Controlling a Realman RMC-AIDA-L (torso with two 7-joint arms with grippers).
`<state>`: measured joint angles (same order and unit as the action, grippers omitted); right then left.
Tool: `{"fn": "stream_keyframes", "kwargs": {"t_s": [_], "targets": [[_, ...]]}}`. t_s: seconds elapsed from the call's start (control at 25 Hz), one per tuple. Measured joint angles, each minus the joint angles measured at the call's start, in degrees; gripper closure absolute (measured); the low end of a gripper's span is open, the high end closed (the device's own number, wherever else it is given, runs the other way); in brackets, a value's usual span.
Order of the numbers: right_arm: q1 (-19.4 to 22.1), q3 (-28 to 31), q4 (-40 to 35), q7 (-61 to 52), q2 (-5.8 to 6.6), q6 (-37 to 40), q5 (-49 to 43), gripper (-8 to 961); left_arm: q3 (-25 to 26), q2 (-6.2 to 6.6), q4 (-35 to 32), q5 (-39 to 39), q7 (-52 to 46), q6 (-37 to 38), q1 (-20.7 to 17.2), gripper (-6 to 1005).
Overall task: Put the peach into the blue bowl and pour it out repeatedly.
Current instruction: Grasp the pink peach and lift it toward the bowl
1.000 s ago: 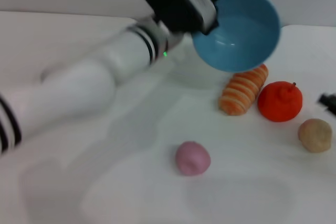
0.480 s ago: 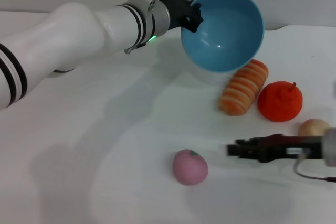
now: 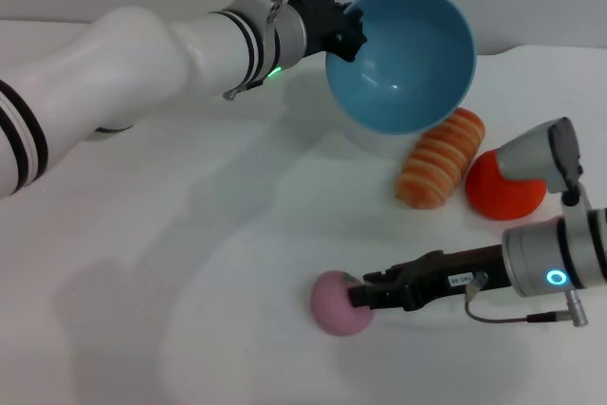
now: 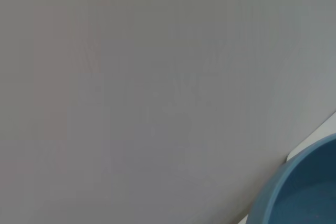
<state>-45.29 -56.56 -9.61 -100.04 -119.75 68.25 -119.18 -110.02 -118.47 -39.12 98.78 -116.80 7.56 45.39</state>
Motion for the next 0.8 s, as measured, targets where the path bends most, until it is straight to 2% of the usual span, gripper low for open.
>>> {"fn": "stream_keyframes", "kwargs": {"t_s": [0.36, 0.52, 0.8], "targets": [[-3.42, 0.16, 4.55, 2.37, -0.05, -3.57, 0.33, 692, -0.38, -0.16, 0.00, -0.08, 0.35, -0.22, 0.18, 1000], [-6.75, -0.15, 9.16, 3.05, -0.05, -7.11, 0.84, 696, -0.46, -0.18, 0.02, -0.09, 0.30, -0.29, 0.09, 999], [-6.42, 0.37, 9.17, 3.58, -0.04, -7.66, 0.99, 704, -0.48, -0.28, -0.01, -0.09, 0.22, -0.38, -0.11, 999]]}}
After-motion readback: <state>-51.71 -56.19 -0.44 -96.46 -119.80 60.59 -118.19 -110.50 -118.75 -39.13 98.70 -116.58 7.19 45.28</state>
